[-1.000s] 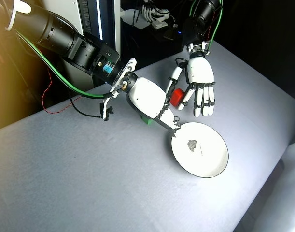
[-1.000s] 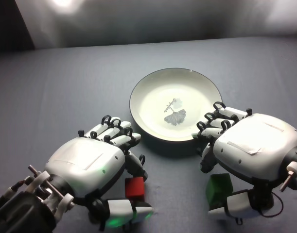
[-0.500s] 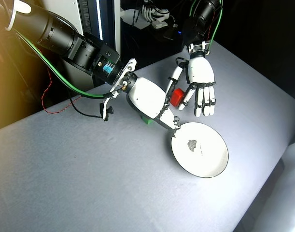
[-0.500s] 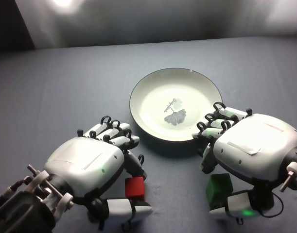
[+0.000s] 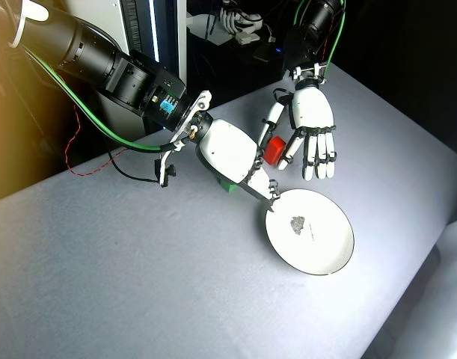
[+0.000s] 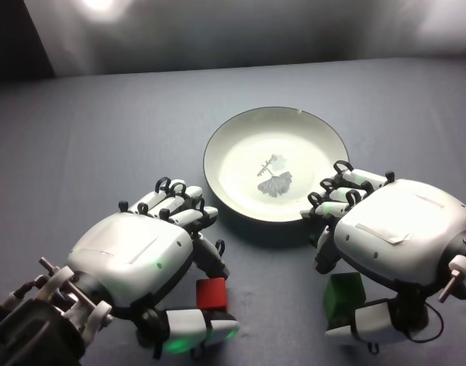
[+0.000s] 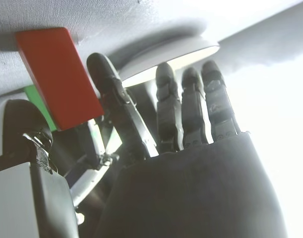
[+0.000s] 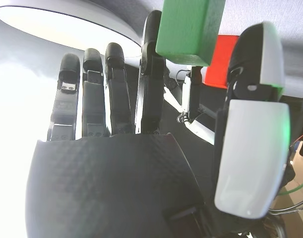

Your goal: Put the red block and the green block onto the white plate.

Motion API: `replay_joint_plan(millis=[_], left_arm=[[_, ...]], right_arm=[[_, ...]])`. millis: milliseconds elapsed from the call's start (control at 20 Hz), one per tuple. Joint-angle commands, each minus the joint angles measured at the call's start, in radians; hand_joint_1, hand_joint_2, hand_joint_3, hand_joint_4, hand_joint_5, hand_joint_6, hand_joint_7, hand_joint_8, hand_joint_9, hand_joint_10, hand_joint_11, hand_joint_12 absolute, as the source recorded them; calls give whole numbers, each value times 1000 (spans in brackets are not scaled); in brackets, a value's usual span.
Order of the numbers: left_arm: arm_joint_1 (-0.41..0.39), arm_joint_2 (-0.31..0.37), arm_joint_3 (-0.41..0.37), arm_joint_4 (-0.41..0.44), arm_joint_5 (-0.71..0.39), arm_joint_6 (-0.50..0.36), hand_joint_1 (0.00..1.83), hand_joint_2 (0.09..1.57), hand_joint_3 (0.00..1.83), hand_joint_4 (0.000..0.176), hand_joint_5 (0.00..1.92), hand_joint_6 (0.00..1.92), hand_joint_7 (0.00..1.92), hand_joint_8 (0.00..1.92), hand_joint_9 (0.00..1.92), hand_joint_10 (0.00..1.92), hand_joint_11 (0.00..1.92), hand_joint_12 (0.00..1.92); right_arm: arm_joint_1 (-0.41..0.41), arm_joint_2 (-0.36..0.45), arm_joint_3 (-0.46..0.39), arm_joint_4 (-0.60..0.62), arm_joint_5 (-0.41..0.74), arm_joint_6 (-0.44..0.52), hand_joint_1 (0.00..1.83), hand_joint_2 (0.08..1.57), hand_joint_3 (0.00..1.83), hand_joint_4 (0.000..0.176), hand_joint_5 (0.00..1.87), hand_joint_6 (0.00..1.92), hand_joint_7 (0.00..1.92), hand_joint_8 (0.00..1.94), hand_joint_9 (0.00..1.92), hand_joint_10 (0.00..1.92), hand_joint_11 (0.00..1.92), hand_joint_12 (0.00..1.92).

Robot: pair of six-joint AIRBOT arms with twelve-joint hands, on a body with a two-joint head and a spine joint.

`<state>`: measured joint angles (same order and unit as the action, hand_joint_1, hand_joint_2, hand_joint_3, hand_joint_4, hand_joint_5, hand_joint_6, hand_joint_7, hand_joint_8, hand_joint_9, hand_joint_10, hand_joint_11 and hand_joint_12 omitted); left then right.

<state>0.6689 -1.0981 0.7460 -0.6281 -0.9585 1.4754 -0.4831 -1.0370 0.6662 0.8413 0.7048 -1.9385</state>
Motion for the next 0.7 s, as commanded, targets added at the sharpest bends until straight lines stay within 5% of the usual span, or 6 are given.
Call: replay_joint_plan(millis=[0,100,250,650], left_arm=[[-3,12,-2,48,-94,-5,594,991,1,169,999,1,327,2,101,6,0,224],[-3,11,-2,48,-94,-4,597,994,0,157,1004,2,317,1,80,3,0,114],[-3,10,-2,45,-94,-3,575,981,3,173,991,0,333,0,82,1,0,175],[-7,9,-2,42,-94,0,618,971,0,166,999,9,334,5,79,8,0,177]], right_arm=[[4,6,-3,-47,73,-1,815,841,0,9,940,1,353,1,236,1,0,414],[4,6,-3,-47,74,-1,804,841,0,24,938,0,368,3,237,0,0,435],[4,6,-3,-48,74,-1,818,845,0,8,948,3,359,1,219,0,0,407],[4,5,-2,-50,74,-2,783,860,0,19,941,2,365,1,226,1,0,408]])
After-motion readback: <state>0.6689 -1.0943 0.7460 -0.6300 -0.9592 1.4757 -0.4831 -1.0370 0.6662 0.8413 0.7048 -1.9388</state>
